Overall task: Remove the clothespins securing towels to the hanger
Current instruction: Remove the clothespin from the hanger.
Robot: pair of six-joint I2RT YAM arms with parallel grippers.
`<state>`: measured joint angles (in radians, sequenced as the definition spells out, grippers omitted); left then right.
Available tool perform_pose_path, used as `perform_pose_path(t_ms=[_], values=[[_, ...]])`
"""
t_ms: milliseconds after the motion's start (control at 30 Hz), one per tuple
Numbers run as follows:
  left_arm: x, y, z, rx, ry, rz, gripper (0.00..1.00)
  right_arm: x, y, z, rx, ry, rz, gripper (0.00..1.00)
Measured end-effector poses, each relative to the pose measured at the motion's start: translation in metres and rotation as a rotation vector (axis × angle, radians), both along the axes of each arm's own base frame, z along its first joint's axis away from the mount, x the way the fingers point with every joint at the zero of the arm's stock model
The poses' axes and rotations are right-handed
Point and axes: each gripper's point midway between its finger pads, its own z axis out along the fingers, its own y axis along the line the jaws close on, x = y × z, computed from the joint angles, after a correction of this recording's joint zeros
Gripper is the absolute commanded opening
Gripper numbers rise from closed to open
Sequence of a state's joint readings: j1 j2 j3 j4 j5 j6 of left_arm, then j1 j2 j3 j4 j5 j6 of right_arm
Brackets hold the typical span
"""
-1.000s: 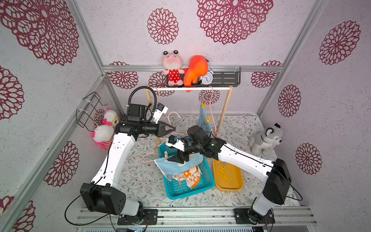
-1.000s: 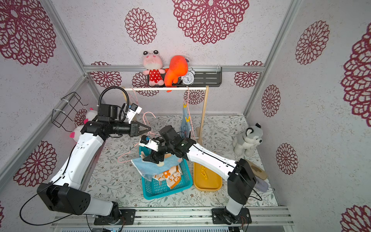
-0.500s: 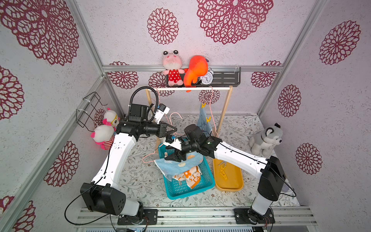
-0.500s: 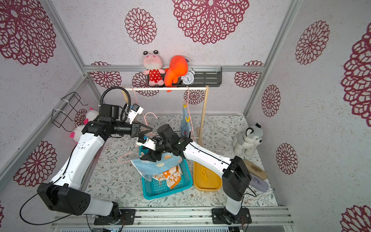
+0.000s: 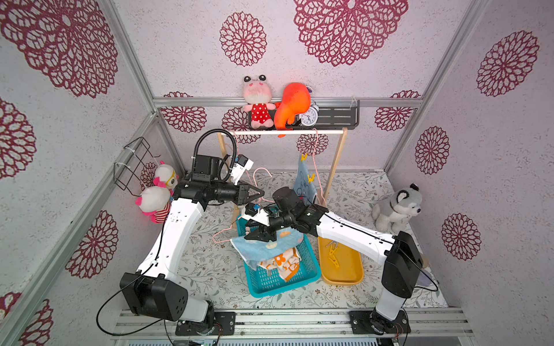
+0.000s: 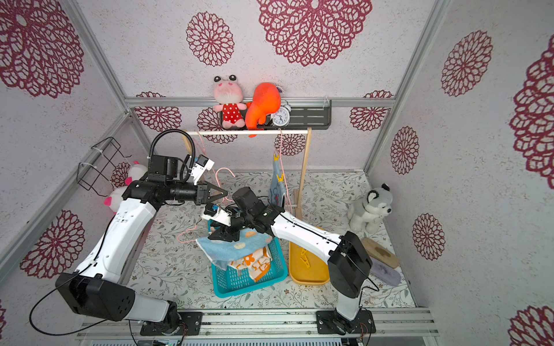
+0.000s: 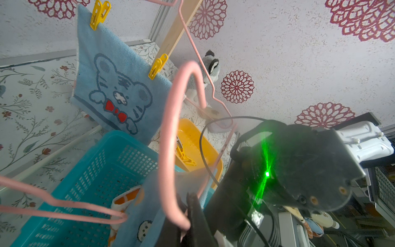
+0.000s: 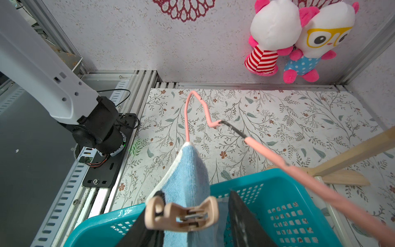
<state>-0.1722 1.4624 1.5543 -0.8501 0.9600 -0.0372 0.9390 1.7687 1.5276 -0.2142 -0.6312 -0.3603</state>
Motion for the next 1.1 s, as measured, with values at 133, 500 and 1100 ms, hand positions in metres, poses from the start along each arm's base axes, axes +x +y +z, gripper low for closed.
perform_pose_path(t_ms=[133,500,1100], values=[[0.0,0.0,0.0,0.001,0.0,0.0,0.0,0.0,0.0,0.0,0.0,-0.001,0.002,0.33],[0.001,0.0,-0.001,0.004,0.0,0.004,0.0,-0.001,0.0,0.001,-0.005,0.006,-0.002,0.11],[0.004,0.003,-0.003,0.024,-0.005,0.025,0.0,0.006,-0.024,0.062,0.056,-0.089,-0.139,0.09]])
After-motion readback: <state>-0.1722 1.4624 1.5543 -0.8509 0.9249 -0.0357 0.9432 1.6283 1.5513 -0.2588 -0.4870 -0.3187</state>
